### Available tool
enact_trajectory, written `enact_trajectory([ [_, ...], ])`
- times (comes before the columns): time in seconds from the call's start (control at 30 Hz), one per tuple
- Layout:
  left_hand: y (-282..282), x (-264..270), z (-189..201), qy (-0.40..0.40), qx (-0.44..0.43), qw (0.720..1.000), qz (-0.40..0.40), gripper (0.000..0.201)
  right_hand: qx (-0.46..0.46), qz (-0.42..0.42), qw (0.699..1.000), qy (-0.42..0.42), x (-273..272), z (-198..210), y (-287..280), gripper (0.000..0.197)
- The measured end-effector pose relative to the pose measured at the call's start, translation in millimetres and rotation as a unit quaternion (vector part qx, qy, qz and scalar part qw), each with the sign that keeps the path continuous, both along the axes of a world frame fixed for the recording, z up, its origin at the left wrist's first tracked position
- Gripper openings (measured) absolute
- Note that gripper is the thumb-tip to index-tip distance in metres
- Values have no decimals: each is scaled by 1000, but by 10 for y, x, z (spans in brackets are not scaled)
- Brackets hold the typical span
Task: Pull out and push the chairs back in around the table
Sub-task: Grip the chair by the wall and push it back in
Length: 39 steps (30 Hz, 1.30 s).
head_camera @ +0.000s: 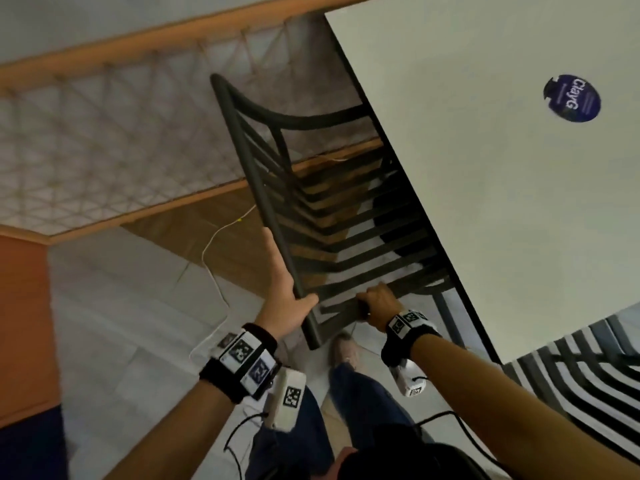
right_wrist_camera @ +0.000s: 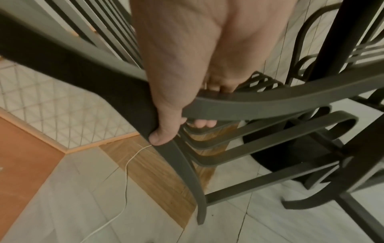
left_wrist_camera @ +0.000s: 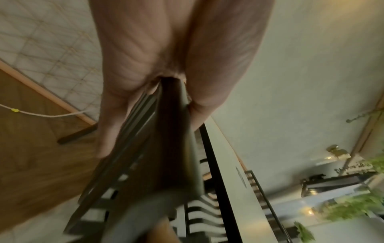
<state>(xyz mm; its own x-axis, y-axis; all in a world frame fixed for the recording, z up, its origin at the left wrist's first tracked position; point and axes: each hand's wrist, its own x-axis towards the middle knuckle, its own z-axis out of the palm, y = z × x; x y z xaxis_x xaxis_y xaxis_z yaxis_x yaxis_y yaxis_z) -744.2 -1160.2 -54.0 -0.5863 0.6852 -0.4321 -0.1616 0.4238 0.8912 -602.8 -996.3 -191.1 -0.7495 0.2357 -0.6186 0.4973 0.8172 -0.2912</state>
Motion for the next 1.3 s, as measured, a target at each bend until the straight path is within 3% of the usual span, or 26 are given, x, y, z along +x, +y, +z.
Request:
enact_trajectory([
  [0.17,-9,332,74,29,-21,999,7,119,19,-23,999,-24,-63,-219,14,18],
  [0.43,131,-90,73,48,-19,999,-9,121,6,11,1000,-18,-425,-141,147,9],
  [0.6,67,140,107,28,-32,999,-15,116,-16,-28,999,6,-185,-155,88,10],
  [0.83,106,95,105,44,-35,998,-12,116,-15,3,1000,-24,-266,-69,153,7],
  [0.97,46,133,98,38,-25,999,-4,117,-2,11,1000,6,-185,-56,93,4],
  [1.0,24,173,96,36,-26,999,-3,116,2,10,1000,26,-129,-54,85,7],
  [1.2,-55,576,166,54,-49,995,65,102,14,-19,997,70,445,52,17,83],
  [1.3,-140,839,219,47,-53,994,86,99,8,-19,998,53,904,173,-15,91],
])
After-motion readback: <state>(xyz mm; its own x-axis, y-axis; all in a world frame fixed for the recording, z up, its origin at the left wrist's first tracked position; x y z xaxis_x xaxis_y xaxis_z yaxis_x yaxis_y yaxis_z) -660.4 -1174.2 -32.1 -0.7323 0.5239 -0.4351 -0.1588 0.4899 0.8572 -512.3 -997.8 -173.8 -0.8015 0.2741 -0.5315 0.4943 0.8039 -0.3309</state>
